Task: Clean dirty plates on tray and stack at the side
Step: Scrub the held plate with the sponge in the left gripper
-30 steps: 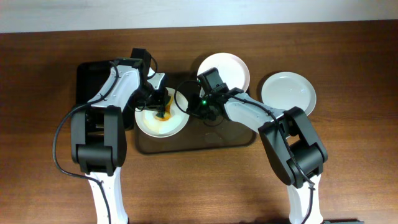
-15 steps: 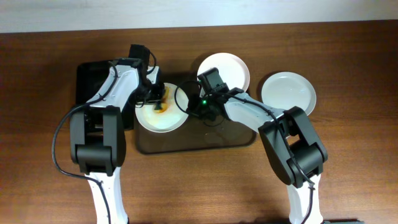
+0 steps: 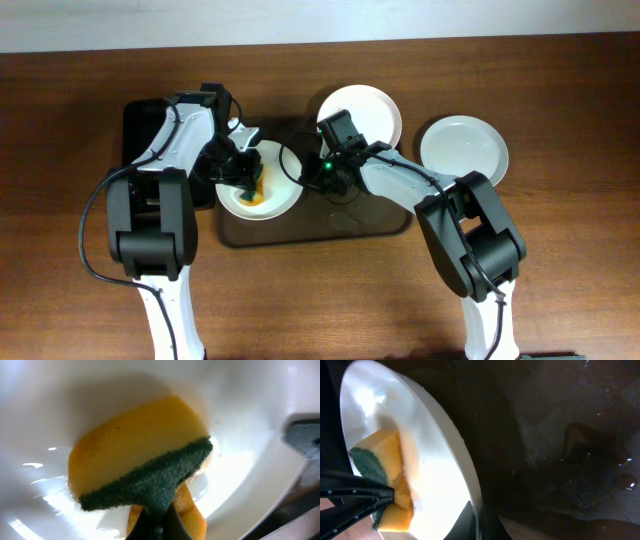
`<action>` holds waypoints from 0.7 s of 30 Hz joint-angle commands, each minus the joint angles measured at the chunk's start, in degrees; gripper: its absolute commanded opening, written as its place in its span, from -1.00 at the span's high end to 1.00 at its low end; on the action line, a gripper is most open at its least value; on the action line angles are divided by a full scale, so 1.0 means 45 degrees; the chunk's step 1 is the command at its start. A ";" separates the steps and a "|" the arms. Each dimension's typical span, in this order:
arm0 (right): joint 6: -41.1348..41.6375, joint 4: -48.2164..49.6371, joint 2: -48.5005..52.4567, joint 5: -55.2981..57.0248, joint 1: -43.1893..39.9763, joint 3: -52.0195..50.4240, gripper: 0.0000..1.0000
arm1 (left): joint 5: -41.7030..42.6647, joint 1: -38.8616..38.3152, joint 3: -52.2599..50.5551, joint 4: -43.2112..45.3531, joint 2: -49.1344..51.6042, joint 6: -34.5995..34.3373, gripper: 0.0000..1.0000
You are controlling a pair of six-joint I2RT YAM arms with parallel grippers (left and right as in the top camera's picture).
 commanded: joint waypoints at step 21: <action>0.0146 0.0010 0.0413 0.0209 -0.0058 -0.0112 0.92 | -0.3944 -0.0049 0.0398 0.0010 0.0359 -0.3560 0.99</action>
